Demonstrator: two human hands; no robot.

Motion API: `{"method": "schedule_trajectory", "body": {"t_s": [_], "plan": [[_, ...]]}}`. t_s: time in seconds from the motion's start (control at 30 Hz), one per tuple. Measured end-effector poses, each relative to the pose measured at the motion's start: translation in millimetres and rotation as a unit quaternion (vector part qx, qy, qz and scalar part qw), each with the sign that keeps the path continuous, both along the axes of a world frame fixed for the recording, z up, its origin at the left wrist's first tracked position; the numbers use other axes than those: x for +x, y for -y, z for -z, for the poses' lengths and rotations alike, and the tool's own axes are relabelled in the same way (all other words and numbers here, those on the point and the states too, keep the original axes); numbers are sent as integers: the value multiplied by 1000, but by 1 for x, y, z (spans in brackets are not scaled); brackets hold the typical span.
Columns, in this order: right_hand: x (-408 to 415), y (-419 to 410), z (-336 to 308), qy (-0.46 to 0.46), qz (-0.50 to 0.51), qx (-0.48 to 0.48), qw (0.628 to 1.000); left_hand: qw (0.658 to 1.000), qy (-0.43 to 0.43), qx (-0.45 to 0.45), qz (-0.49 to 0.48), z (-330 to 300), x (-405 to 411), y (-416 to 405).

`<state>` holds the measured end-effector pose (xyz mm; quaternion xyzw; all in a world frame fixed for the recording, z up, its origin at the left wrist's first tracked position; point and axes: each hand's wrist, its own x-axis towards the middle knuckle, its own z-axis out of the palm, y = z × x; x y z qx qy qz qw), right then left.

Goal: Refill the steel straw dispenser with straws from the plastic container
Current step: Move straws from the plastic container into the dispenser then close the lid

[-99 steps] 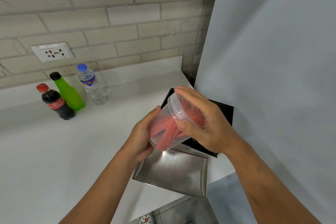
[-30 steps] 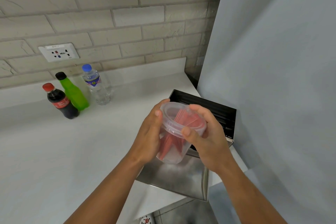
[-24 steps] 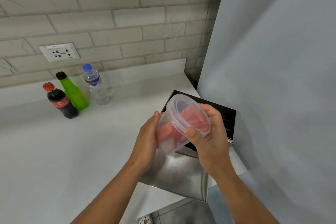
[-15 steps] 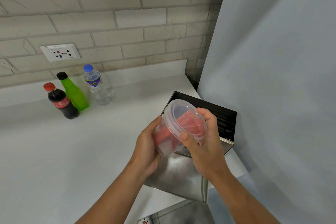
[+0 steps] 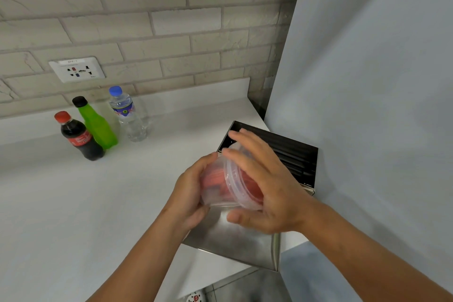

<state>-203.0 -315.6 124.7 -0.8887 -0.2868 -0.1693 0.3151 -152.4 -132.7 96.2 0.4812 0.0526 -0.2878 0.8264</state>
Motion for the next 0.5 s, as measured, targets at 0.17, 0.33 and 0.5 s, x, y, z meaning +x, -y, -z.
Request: {"method": "schedule_trajectory", "body": {"t_s": [0.17, 0.33, 0.5], "plan": [[2, 1, 5, 87, -48, 12, 995, 999, -27, -23, 12, -2, -5, -6], [12, -12, 12, 56, 10, 148, 987, 997, 4, -13, -72, 0, -5, -1], [8, -23, 26, 4, 53, 222, 974, 986, 23, 61, -156, 5, -7, 2]]}}
